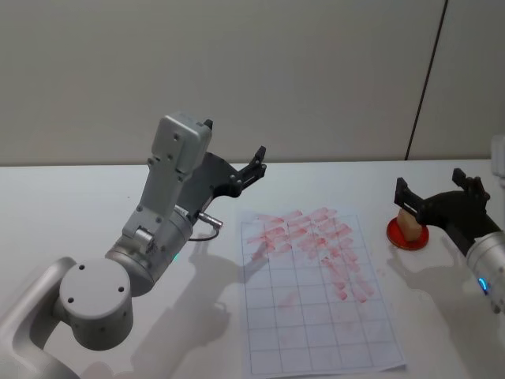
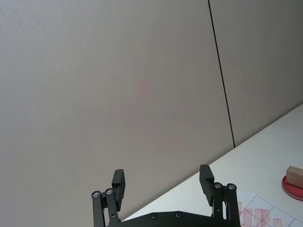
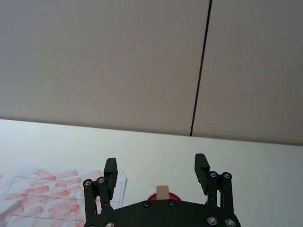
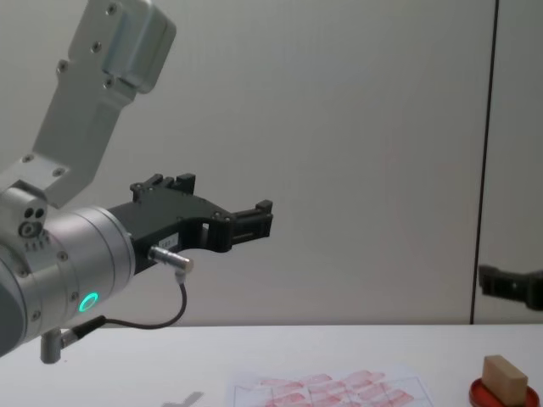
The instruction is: Use the one hand to pick up the stamp and affix it onto the A4 paper.
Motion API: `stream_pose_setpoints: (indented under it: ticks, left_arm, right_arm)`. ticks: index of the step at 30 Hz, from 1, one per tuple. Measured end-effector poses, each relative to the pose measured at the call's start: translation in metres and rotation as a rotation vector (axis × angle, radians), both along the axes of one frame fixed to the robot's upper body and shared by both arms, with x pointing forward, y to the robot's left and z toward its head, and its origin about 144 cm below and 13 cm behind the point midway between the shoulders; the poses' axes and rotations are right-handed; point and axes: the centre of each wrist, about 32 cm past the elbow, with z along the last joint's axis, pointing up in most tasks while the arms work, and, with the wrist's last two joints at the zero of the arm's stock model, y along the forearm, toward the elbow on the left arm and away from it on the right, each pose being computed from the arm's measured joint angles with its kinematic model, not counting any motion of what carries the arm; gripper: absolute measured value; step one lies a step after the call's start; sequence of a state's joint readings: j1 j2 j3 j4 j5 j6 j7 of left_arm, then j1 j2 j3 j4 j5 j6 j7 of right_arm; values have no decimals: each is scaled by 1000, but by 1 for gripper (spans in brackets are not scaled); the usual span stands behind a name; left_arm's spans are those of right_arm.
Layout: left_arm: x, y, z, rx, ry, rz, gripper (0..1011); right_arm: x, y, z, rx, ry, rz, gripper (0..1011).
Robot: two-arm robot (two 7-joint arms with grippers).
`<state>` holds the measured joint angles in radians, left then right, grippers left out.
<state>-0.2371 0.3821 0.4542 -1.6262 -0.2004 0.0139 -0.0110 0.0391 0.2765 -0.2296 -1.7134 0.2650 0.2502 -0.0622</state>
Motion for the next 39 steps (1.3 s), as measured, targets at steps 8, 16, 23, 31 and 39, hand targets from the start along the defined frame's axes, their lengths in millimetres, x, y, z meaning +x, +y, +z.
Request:
stream_pose_setpoints:
  ticks: [8,16,23,31,39]
  left_arm:
    - [0,0,0,0,0,0,1001]
    - [0,0,0,0,0,0,1001]
    - [0,0,0,0,0,0,1001]
    - [0,0,0,0,0,0,1001]
    - [0,0,0,0,0,0,1001]
  right_arm:
    - [10,-2,-9,-14,82,-38,1001]
    - [17,-3,-20,-21,141,-48,1001]
    - [23,-3,-28,-23,180,-49,1001]
    - [31,-2,-35,-22,208,-45,1001]
    - [39,0,-41,-23,232,-31,910]
